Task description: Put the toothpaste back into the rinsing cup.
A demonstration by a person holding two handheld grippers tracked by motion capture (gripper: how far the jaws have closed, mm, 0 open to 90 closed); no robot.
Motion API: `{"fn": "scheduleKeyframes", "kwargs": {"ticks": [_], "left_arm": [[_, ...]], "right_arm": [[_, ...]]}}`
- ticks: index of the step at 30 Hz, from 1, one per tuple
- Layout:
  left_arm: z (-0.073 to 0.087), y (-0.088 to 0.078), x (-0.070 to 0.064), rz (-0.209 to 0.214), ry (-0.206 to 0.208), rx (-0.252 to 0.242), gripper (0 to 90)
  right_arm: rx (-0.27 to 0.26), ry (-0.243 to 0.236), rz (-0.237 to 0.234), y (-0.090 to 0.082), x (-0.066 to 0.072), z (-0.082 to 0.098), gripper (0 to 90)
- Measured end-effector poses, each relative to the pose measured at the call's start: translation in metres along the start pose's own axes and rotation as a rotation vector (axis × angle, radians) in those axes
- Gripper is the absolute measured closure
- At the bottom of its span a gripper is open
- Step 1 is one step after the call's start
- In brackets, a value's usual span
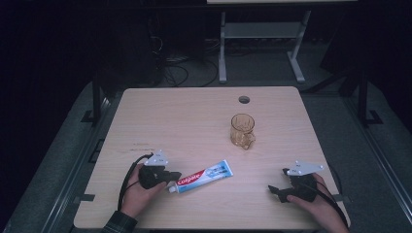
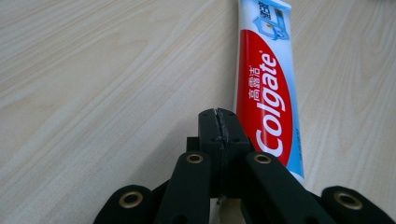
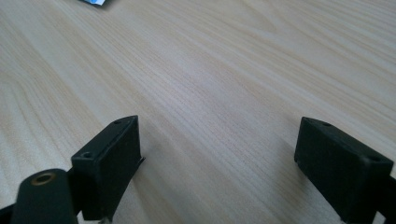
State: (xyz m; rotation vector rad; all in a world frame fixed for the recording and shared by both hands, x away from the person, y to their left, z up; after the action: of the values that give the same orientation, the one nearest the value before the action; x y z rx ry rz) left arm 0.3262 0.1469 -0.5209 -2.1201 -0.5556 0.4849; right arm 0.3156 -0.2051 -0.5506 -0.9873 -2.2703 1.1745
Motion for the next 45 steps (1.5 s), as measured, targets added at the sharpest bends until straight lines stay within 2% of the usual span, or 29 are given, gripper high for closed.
{"fn": "scheduleKeyframes", "kwargs": {"ticks": [6, 21, 24, 35, 36, 38, 42, 43, 45], "left_arm": [[0.005, -0.003, -0.007, 0.014, -0.014, -0.005, 89.8], [0.016, -0.001, -0.038, 0.06, 0.012, 0.017, 89.7], [0.016, -0.001, -0.038, 0.056, 0.012, 0.021, 88.5], [0.0, -0.014, -0.035, 0.016, -0.041, -0.018, 71.0], [-0.003, -0.014, -0.034, 0.02, -0.058, -0.017, 64.2], [-0.007, -0.013, -0.034, 0.024, -0.065, -0.002, 56.8], [-0.013, -0.011, -0.032, 0.013, -0.073, 0.006, 46.4], [-0.016, -0.01, -0.031, 0.01, -0.086, 0.004, 46.4], [-0.021, -0.01, -0.03, 0.005, -0.098, 0.007, 40.6]], "right_arm": [[-0.001, 0.002, -0.001, 0.0, 0.0, 0.0, 13.6], [0.0, 0.0, -0.001, 0.0, 0.0, 0.0, 13.6], [0.0, 0.0, -0.001, 0.0, 0.0, 0.0, 13.5], [0.001, 0.001, -0.002, 0.0, 0.001, 0.0, 13.6], [0.001, 0.001, -0.002, 0.0, 0.001, 0.0, 13.6], [0.001, 0.0, -0.002, 0.0, 0.001, 0.0, 13.6], [0.002, -0.003, 0.002, 0.0, 0.0, 0.0, 13.6], [0.001, 0.0, -0.002, 0.0, 0.0, 0.0, 13.6], [0.002, -0.003, 0.002, 0.0, 0.0, 0.001, 13.6]]}}
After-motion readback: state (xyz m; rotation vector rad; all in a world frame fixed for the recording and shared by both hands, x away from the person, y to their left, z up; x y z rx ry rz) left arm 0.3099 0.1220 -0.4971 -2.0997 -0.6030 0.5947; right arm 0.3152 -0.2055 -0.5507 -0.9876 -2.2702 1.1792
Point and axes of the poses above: each handheld gripper's, and its own axes: y roughly forward along the jaws, z roughly out of its underside, x roughly to its left, the point moved 10 cm from there along y, roughly forward along the jaws, and after that the axes turned 12 degrees about x, right-handed, at the moved point
